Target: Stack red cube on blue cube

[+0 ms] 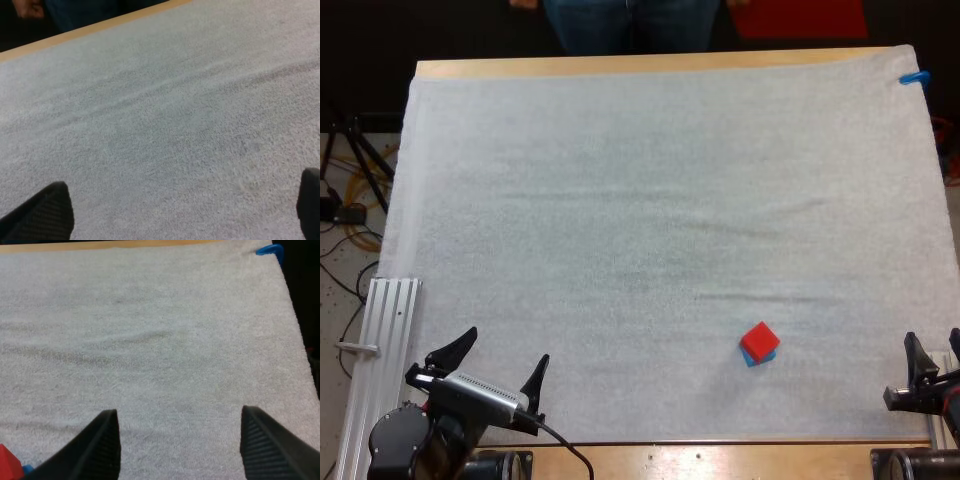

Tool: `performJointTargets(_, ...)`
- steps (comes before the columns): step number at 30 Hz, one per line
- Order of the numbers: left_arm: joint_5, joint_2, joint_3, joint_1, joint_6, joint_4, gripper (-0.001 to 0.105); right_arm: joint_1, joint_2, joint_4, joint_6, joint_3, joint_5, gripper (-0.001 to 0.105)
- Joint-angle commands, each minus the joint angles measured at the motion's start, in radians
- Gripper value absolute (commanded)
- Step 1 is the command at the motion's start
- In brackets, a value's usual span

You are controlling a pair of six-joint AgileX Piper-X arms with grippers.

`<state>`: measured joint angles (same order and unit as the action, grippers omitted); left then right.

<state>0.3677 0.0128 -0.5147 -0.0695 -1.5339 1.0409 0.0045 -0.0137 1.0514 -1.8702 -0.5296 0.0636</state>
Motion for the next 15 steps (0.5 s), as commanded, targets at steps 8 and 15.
performJointTargets(8,-0.006,0.139,-0.002,-0.001,-0.009,-0.017,0.087,0.001,-0.036,-0.008,-0.002,-0.003,0.0,0.052)
performJointTargets(15,-0.006,0.139,-0.002,-0.001,-0.009,-0.017,0.087,0.001,-0.036,-0.008,-0.002,-0.003,0.0,0.052)
